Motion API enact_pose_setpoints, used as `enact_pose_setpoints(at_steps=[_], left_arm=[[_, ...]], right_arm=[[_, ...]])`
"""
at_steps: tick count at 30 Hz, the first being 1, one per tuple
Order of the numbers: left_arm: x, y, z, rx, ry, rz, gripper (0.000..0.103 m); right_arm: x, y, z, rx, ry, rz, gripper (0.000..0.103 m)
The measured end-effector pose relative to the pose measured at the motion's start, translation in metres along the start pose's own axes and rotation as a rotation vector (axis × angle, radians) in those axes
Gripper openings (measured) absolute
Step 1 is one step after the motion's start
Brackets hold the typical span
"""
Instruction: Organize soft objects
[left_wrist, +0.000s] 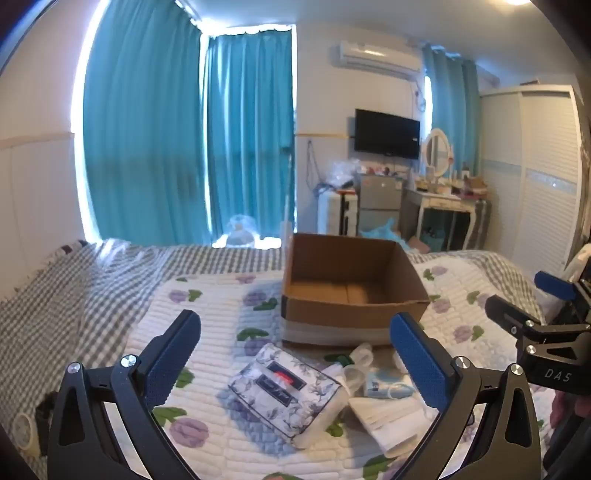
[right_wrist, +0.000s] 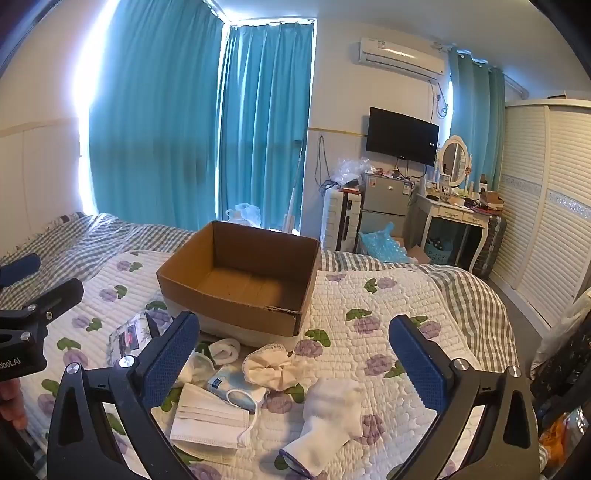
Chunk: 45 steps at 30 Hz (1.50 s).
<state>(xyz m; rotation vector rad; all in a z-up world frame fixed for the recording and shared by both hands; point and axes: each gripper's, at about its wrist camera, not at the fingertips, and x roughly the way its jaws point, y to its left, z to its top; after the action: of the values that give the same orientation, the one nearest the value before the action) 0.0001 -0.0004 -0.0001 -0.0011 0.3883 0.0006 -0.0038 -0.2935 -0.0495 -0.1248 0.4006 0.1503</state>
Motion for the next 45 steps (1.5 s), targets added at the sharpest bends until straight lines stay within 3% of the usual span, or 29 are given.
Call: enact_pose_setpoints(at_steps=[45], left_arm=[[0.001, 0.005, 0.000, -0.011, 0.010, -0.007, 0.103]], right_arm=[[0.002, 0.002, -0.006, -0.024, 0.023, 0.009, 0.103]])
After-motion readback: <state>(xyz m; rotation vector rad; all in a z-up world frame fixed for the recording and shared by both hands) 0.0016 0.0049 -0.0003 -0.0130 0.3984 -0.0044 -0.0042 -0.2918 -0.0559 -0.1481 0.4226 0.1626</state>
